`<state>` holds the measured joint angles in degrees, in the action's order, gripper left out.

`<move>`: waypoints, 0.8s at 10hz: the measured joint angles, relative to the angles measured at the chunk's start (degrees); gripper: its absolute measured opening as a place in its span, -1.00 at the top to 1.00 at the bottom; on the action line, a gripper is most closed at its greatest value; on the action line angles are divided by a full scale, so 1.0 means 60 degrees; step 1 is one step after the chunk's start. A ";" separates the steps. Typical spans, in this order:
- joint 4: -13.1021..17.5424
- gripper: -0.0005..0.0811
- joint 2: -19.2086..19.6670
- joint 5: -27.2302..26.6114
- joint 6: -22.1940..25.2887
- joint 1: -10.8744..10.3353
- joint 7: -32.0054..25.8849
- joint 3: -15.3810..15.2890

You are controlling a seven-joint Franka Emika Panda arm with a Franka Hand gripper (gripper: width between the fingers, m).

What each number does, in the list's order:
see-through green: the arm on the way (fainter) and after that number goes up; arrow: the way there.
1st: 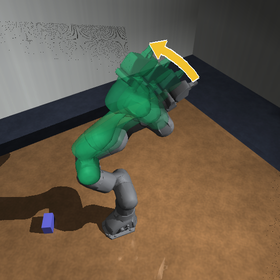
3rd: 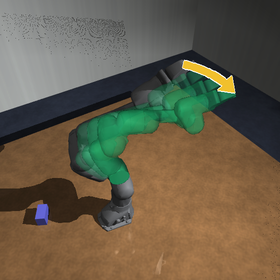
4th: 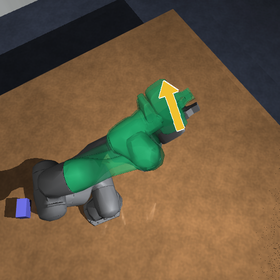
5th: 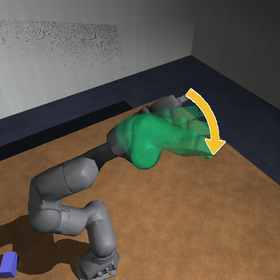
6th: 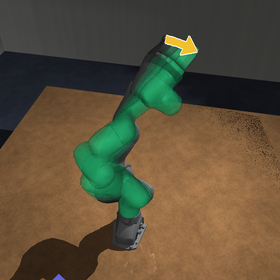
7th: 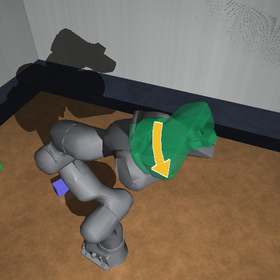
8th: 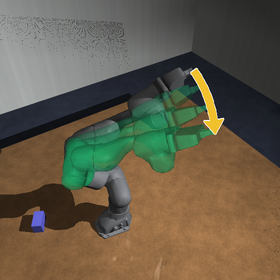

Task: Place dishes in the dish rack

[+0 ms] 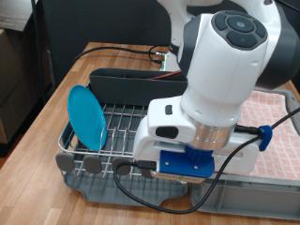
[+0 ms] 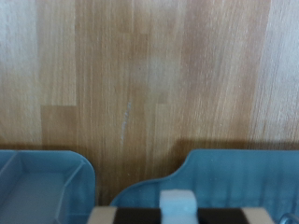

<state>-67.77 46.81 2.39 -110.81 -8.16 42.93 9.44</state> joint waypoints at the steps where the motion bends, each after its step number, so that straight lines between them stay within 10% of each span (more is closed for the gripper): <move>1: -0.0337 0.81 -0.0174 0.0000 -0.0307 -0.0035 0.0050 0.0000; 8: -0.1656 0.81 -0.0654 0.0002 -0.0865 -0.0064 0.0010 -0.0016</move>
<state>-77.70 42.89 2.40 -116.00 -8.54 42.99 9.34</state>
